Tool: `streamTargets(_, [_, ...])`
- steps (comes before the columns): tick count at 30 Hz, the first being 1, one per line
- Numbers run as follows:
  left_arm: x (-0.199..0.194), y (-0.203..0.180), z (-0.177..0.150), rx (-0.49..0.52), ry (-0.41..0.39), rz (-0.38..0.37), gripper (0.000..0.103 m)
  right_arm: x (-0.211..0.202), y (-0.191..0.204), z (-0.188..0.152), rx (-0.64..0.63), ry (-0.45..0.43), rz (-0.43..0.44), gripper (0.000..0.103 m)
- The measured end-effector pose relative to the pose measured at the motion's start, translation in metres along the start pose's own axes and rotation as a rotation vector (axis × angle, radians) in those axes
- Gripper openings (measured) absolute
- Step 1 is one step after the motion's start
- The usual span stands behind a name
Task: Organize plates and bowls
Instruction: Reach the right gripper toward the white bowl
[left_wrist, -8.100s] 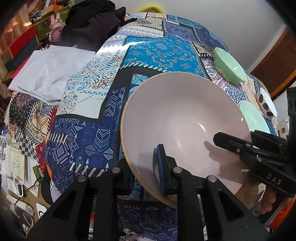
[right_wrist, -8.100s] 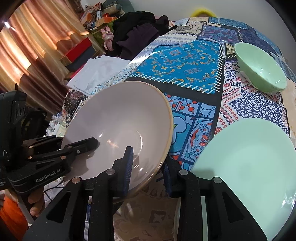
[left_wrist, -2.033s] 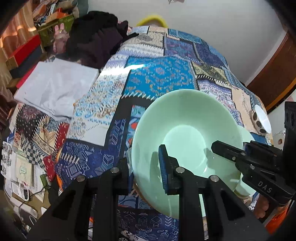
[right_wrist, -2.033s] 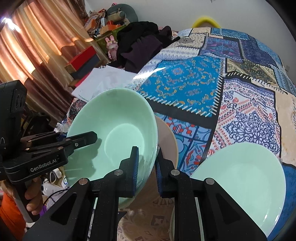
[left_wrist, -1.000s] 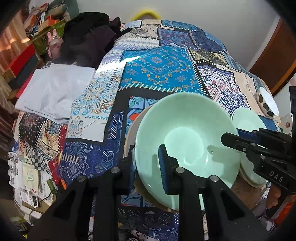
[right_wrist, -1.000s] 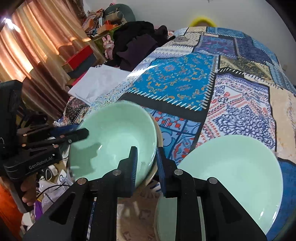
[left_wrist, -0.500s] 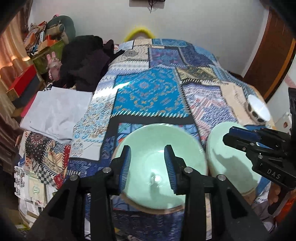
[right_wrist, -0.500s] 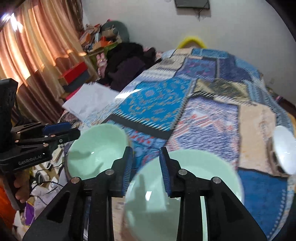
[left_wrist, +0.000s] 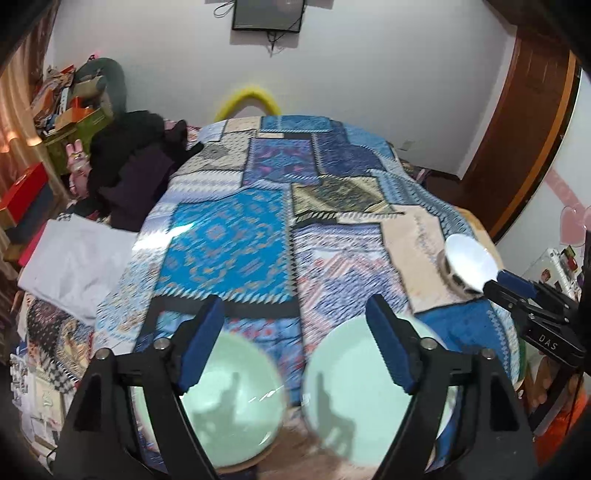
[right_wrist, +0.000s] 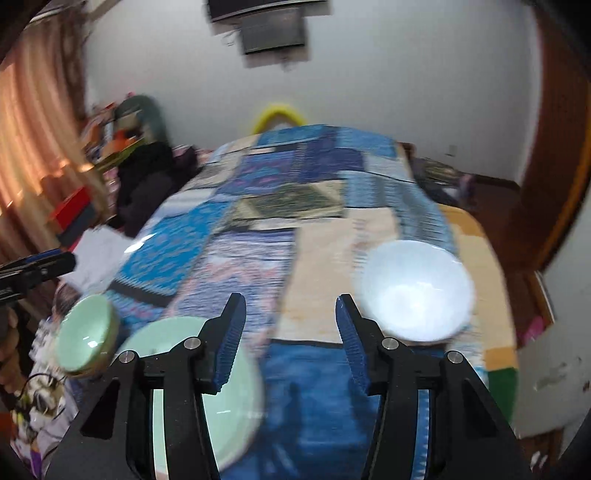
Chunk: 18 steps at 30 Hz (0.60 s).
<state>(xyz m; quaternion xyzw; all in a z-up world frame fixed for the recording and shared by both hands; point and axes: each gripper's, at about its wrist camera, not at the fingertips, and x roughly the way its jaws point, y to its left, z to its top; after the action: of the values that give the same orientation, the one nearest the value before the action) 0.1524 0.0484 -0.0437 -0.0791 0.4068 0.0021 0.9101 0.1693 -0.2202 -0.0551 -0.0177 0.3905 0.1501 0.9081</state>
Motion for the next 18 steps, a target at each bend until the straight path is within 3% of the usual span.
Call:
streamTargets(3, [0.016,-0.026,0.012,0.017,0.005,-0.01,0.088,-0.001,-0.039,-0.001,0.056,0.0,-0.06,0.047])
streamTargets(9, [0.055,-0.07,0.026,0.069,0.062,-0.034,0.089,0.011,-0.102,-0.009,0.16,0.02,-0.136,0.047])
streamTargets(18, [0.122,-0.136,0.039,0.176,0.153,-0.065,0.089,0.058,-0.149,-0.02,0.267,0.102,-0.128,0.046])
